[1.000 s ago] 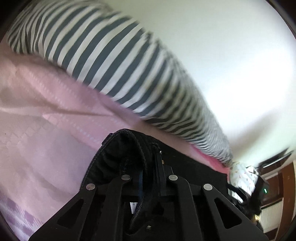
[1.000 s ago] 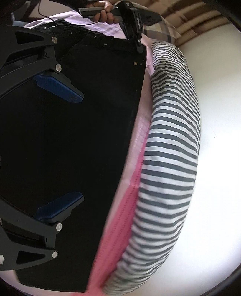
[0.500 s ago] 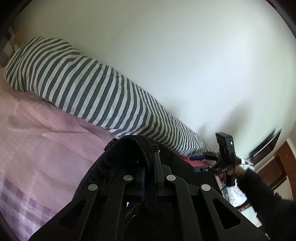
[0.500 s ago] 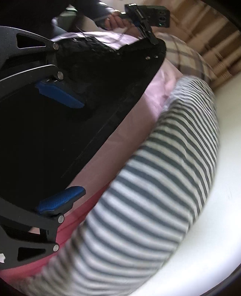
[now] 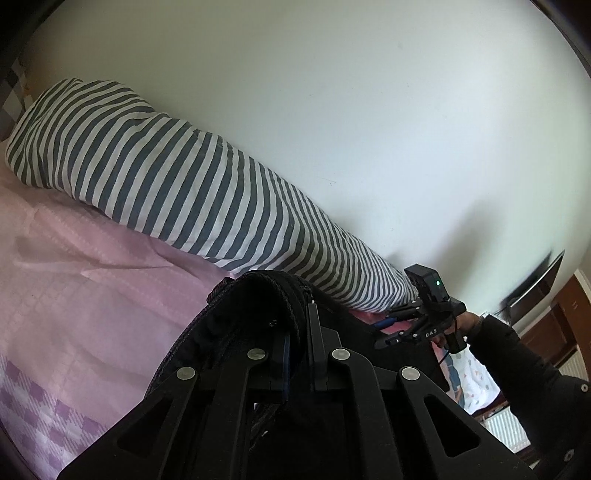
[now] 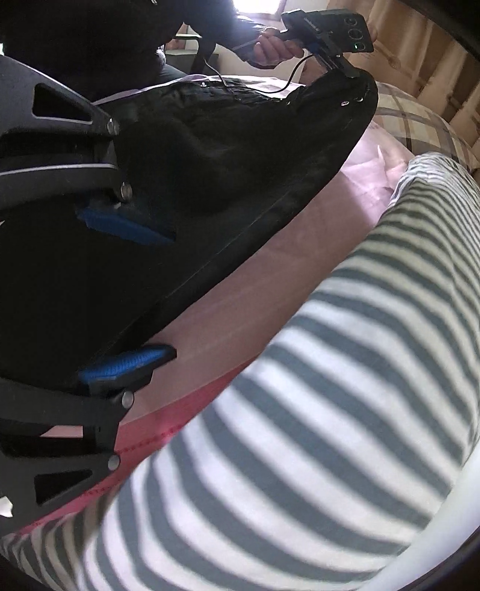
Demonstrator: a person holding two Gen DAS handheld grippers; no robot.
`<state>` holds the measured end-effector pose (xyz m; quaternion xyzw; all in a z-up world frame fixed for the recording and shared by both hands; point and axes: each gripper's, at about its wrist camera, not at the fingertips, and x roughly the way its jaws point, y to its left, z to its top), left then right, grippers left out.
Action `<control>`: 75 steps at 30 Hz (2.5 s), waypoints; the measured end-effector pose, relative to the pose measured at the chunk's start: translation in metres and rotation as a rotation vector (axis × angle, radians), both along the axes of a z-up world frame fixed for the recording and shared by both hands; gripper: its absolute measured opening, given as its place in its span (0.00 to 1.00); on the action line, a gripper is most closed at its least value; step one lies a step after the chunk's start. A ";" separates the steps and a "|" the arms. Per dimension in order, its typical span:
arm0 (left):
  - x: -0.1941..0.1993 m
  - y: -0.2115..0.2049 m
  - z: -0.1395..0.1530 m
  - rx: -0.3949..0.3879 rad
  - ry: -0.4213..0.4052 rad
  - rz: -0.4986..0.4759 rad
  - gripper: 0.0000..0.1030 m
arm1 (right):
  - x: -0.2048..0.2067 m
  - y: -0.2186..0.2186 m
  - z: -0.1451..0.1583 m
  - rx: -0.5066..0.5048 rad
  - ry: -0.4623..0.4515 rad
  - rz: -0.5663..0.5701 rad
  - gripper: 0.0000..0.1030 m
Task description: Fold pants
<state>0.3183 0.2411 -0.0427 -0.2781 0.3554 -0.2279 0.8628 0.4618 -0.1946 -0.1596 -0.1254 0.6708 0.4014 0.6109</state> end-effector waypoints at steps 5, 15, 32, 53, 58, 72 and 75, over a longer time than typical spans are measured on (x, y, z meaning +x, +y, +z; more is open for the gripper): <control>0.003 -0.002 -0.001 0.009 0.006 -0.008 0.06 | 0.002 -0.008 -0.001 -0.020 -0.053 -0.039 0.23; 0.008 0.003 -0.007 0.019 0.033 0.005 0.06 | -0.026 0.003 0.017 -0.063 -0.196 -0.059 0.08; -0.040 0.011 0.028 0.129 -0.002 -0.014 0.06 | -0.161 0.019 0.119 -0.138 -0.479 -0.262 0.05; -0.173 0.004 0.008 0.400 0.115 -0.203 0.09 | -0.332 0.022 0.077 -0.119 -0.380 -0.447 0.05; -0.193 -0.004 -0.028 0.479 0.202 -0.240 0.11 | -0.342 0.020 0.060 -0.134 -0.361 -0.477 0.05; -0.216 0.006 -0.039 0.458 0.369 -0.211 0.37 | -0.355 0.014 0.058 -0.128 -0.406 -0.593 0.20; -0.225 0.015 -0.031 0.436 0.385 -0.178 0.47 | -0.362 0.015 0.069 -0.117 -0.434 -0.602 0.32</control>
